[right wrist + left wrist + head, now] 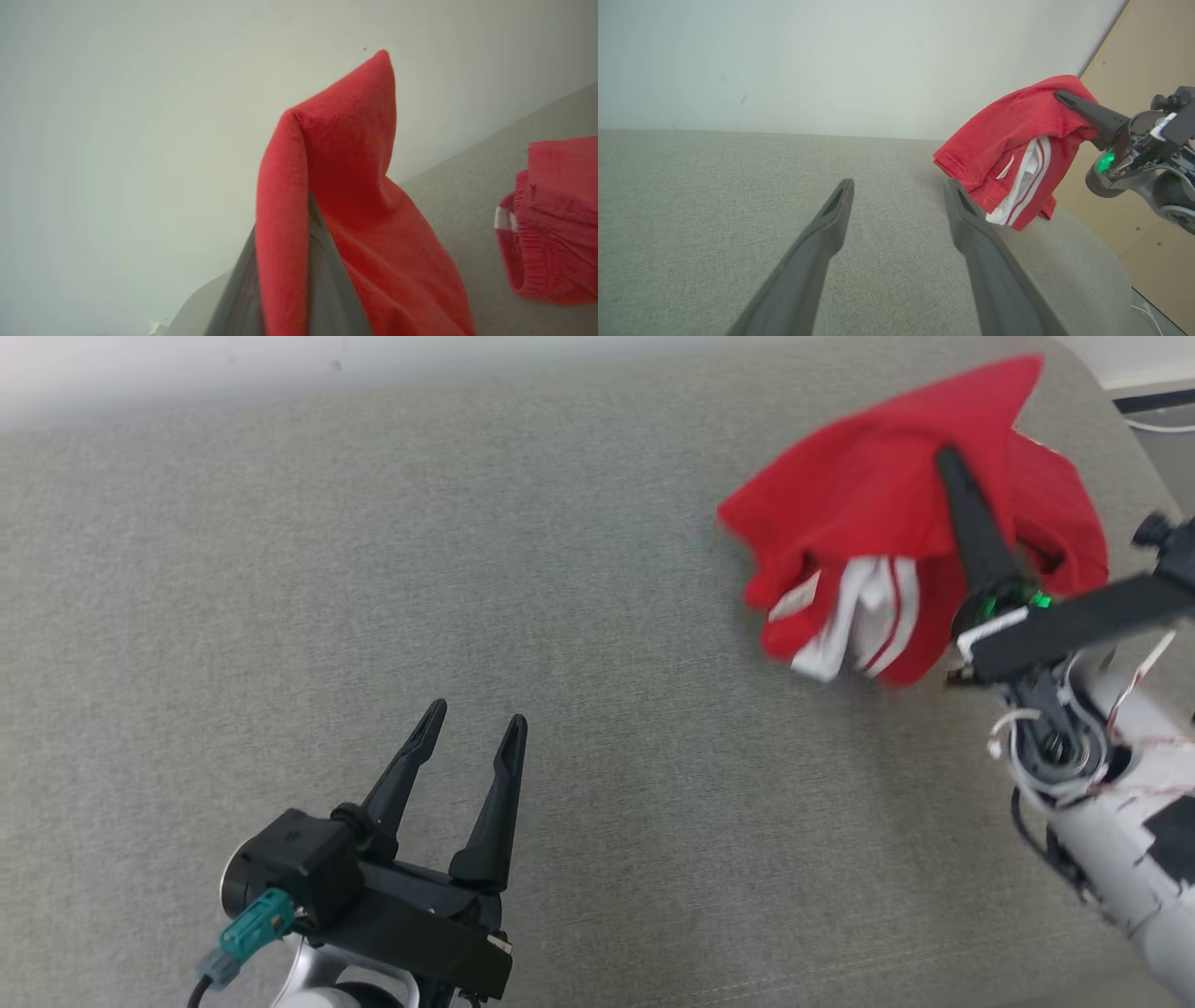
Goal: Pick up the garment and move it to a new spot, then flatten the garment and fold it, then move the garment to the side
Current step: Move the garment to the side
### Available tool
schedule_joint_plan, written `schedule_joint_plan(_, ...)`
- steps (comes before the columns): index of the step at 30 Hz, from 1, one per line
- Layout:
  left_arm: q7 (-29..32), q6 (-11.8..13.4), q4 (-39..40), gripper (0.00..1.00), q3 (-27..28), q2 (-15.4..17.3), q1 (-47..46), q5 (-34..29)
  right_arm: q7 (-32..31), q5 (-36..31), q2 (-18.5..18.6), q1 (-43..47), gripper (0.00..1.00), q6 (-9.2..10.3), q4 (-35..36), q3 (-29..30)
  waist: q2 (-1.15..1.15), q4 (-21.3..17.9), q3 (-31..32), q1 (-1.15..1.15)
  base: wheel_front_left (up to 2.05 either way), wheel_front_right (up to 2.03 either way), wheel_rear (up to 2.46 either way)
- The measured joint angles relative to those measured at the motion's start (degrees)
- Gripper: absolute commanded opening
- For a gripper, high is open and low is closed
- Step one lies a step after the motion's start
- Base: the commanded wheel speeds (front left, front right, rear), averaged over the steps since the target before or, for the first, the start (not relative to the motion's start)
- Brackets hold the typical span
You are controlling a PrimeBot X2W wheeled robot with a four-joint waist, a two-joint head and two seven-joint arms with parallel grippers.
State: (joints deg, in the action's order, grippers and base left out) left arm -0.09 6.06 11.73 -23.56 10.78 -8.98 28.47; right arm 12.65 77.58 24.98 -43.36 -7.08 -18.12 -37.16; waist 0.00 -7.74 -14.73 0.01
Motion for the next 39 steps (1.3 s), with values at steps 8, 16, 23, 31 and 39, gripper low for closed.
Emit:
schedule_joint_plan(8, -0.07, 0.0, -0.05, 1.0, 0.57, 0.04, -0.21, 0.11, -1.05, -1.15, -0.68, -9.64, 0.0, 0.0, -6.31, 1.36, 0.0, 2.56, -1.25, 0.0, 0.0, 0.0, 0.0)
schedule_joint_plan(16, -0.09, -0.02, 0.1, 1.0, 0.89, 0.42, -0.26, 0.1, -3.07, -1.93, -0.7, -17.27, 0.0, 0.0, -12.49, 2.07, 0.0, 3.81, -3.12, 0.0, 0.0, 0.0, 0.0)
schedule_joint_plan(23, -0.1, -0.01, 0.26, 1.0, 1.78, 1.45, -0.25, 0.09, -3.63, -2.07, -2.46, -21.74, 0.0, 0.0, -17.6, 2.02, 0.0, 3.57, -4.75, 0.0, 0.0, 0.0, 0.0)
schedule_joint_plan(31, -0.1, -0.01, 0.45, 1.0, 2.47, 2.18, -0.25, -0.18, -3.86, -2.07, -2.23, -22.25, 0.0, 0.0, -21.27, 2.09, 0.0, 1.55, -5.45, 0.0, 0.0, 0.0, 0.0)
schedule_joint_plan(39, 0.01, -0.01, 1.33, 1.0, 2.54, 2.87, -0.25, -0.45, -4.05, -1.94, 0.32, -22.79, 0.0, 0.0, -24.29, 2.79, 0.0, -0.38, -6.45, 0.0, 0.0, 0.0, 0.0)
